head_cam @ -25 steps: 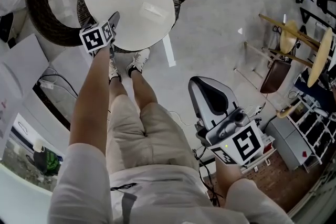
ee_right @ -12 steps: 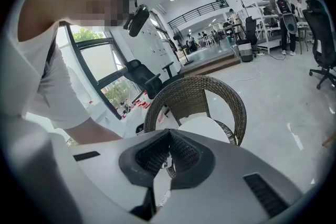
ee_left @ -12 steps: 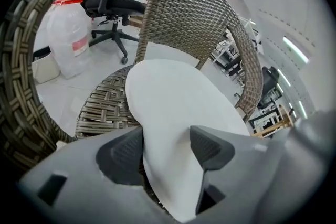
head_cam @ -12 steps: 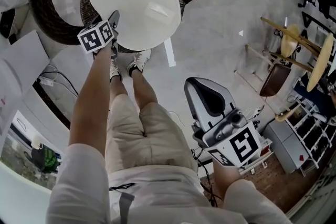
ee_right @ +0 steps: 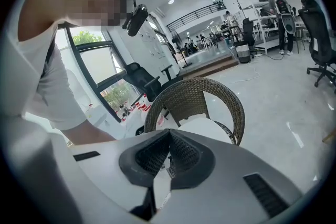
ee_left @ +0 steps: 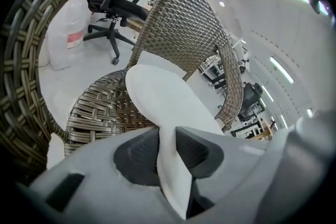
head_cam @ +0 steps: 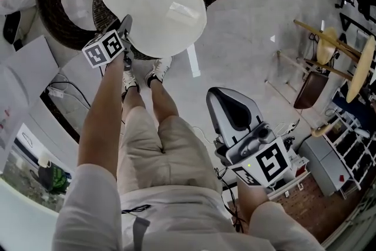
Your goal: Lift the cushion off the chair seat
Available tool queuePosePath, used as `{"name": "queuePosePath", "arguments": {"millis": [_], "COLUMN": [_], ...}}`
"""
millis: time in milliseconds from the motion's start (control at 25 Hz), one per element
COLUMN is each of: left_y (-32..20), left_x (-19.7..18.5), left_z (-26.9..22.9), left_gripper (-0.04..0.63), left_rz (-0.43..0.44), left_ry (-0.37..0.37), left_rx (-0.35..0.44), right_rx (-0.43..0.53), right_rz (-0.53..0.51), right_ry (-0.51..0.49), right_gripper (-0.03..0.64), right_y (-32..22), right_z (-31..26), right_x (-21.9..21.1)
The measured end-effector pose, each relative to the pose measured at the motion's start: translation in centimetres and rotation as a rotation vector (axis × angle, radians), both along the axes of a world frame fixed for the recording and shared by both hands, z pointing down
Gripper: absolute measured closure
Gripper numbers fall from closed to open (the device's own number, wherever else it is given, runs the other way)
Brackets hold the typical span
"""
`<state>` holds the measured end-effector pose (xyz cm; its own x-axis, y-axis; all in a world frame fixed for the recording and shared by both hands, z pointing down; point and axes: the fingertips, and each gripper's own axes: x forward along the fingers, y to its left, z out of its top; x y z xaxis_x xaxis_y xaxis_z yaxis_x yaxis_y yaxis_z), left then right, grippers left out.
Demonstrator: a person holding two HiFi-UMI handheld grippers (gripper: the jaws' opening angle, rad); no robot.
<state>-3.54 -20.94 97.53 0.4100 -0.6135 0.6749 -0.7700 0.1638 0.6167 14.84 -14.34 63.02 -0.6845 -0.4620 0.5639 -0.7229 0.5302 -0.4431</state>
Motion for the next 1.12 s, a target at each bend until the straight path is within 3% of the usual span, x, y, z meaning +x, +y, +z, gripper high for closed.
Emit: {"name": "queuePosePath", "arguments": {"millis": [160,560,800,1120], "left_y": [-0.2,-1.0,0.0,1.0], "left_x": [0.0,0.3,-1.7,-2.6], "left_z": [-1.6,-7.5,-10.6,-16.8], "left_gripper": [0.531,0.548,0.552,0.554], "left_rz": [-0.001,0.163,0.189,0.276], "left_ry": [0.035,-0.043,-0.047,-0.112], "left_rx": [0.008,0.083,0.119,0.166], "right_rx": [0.015,0.068,0.13,0.227], "right_rz": [0.01,0.025,0.02,0.014], "right_ry": [-0.008,-0.023,-0.023,-0.017], "right_gripper": [0.615,0.615,0.615,0.615], "right_y": [0.4,0.4,1.3,2.2], "right_z": [-0.5,-3.4,-5.9,-11.4], "right_x": [-0.1,0.2,-1.8,-3.3]}}
